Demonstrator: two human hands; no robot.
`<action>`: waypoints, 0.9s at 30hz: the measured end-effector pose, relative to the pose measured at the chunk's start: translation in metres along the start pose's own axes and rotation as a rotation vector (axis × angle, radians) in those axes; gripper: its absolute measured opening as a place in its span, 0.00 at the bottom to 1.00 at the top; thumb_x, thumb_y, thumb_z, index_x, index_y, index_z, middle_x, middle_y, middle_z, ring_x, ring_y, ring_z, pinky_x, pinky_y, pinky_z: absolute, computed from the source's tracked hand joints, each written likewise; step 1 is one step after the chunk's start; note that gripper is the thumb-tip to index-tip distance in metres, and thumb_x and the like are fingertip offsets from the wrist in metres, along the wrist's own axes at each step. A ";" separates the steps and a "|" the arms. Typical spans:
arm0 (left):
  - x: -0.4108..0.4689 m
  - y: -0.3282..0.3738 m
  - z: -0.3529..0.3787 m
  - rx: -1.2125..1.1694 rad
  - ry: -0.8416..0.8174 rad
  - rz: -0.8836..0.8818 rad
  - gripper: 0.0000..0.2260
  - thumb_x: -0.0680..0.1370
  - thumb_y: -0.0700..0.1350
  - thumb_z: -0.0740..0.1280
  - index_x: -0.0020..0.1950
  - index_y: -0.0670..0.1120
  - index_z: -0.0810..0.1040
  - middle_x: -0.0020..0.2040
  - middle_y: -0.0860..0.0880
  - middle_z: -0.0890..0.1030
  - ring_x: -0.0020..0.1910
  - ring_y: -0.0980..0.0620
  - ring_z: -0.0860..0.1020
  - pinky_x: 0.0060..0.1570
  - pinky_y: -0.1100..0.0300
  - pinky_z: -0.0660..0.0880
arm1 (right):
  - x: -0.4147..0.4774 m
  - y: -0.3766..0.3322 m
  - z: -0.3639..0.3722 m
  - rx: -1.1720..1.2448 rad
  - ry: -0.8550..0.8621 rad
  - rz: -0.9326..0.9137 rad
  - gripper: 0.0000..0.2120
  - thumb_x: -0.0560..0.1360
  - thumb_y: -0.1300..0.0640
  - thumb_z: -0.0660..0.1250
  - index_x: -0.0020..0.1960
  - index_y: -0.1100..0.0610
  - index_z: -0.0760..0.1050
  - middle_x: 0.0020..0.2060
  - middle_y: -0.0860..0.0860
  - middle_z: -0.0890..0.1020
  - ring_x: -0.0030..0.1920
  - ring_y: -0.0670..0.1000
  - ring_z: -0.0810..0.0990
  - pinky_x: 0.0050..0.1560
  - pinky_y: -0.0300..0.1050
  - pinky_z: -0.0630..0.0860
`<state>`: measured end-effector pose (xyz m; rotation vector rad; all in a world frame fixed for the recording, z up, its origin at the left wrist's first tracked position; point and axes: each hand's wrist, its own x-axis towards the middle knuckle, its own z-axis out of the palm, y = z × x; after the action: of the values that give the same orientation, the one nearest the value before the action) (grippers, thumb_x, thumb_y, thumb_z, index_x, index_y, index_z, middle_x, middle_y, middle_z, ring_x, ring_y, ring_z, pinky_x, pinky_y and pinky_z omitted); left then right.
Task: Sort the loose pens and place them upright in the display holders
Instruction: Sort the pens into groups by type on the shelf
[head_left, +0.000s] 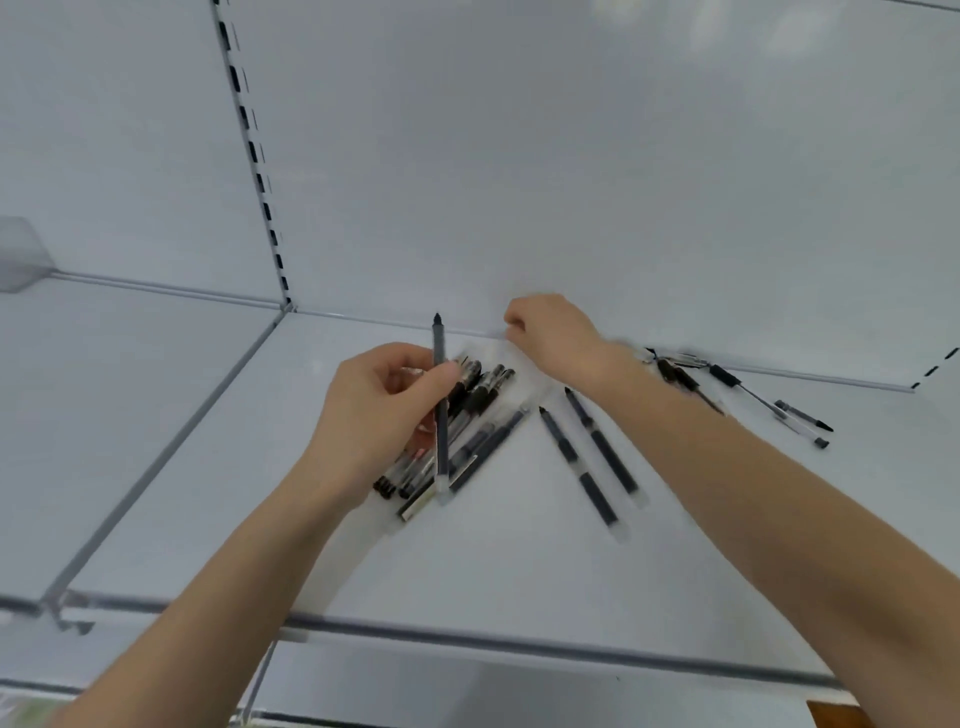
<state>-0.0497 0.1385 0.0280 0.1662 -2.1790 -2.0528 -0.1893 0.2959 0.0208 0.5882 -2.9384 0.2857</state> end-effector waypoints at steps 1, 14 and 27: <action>0.000 0.000 -0.002 0.002 0.002 0.005 0.03 0.73 0.42 0.69 0.40 0.44 0.79 0.27 0.50 0.76 0.24 0.55 0.71 0.25 0.63 0.71 | 0.002 -0.002 0.002 -0.042 -0.014 -0.008 0.09 0.77 0.63 0.56 0.49 0.64 0.74 0.45 0.57 0.75 0.48 0.56 0.74 0.45 0.46 0.68; -0.001 0.001 -0.007 0.020 -0.100 0.001 0.05 0.76 0.44 0.66 0.45 0.46 0.80 0.30 0.50 0.73 0.28 0.56 0.73 0.34 0.57 0.76 | -0.018 -0.008 -0.025 0.411 0.070 0.052 0.08 0.78 0.59 0.61 0.50 0.63 0.76 0.45 0.53 0.80 0.45 0.51 0.76 0.47 0.42 0.70; -0.015 0.014 0.019 0.028 -0.327 0.109 0.05 0.76 0.42 0.64 0.45 0.48 0.81 0.28 0.47 0.73 0.25 0.55 0.74 0.29 0.63 0.75 | -0.117 -0.017 -0.086 1.311 0.158 0.103 0.13 0.75 0.67 0.64 0.54 0.52 0.74 0.36 0.55 0.83 0.39 0.50 0.85 0.43 0.38 0.81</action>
<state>-0.0385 0.1605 0.0407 -0.3006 -2.3364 -2.1126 -0.0676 0.3414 0.0877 0.4400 -2.2463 2.1515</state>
